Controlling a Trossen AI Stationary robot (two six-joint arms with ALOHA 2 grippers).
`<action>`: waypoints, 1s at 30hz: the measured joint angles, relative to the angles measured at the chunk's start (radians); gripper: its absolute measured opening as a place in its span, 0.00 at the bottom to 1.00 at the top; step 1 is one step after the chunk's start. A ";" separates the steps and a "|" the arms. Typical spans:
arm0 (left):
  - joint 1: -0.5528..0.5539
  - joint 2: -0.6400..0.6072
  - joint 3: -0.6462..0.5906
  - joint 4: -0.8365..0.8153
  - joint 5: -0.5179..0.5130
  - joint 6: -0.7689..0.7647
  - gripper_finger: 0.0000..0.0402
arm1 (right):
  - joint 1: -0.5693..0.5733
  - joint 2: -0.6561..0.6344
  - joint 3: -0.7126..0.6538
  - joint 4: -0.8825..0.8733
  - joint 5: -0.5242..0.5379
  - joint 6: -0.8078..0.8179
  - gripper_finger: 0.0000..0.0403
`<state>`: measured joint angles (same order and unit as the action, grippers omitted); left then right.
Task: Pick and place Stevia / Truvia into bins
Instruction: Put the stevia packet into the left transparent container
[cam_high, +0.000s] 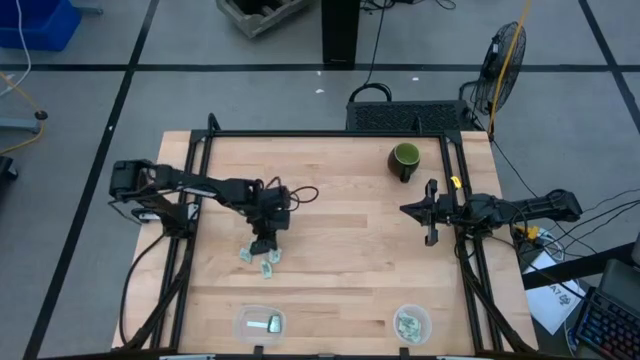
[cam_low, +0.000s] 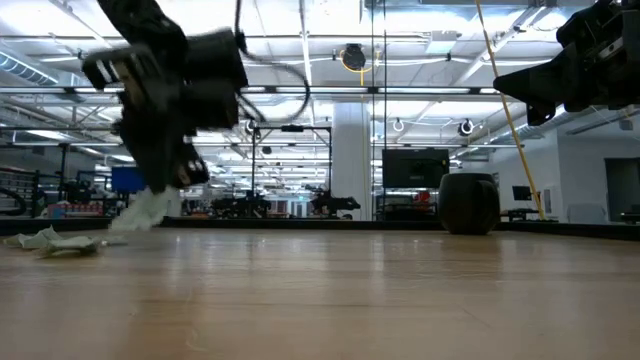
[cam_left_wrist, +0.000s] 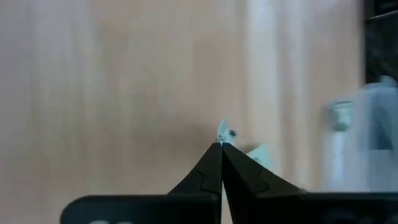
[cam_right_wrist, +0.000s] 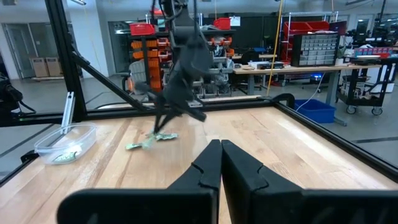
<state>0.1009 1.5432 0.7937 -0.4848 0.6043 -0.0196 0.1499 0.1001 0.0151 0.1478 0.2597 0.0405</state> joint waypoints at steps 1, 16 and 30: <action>-0.015 -0.026 0.000 0.005 0.000 -0.010 0.02 | 0.000 0.000 0.000 0.000 0.000 0.000 0.01; -0.386 -0.263 0.000 0.121 -0.053 -0.346 0.03 | 0.000 0.001 0.000 -0.001 0.000 0.000 0.01; -0.644 -0.126 0.002 0.380 -0.117 -0.510 0.02 | 0.000 0.001 0.000 0.000 0.000 0.000 0.01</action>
<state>-0.5435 1.4167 0.7952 -0.1050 0.4874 -0.5296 0.1498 0.1009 0.0151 0.1478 0.2596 0.0406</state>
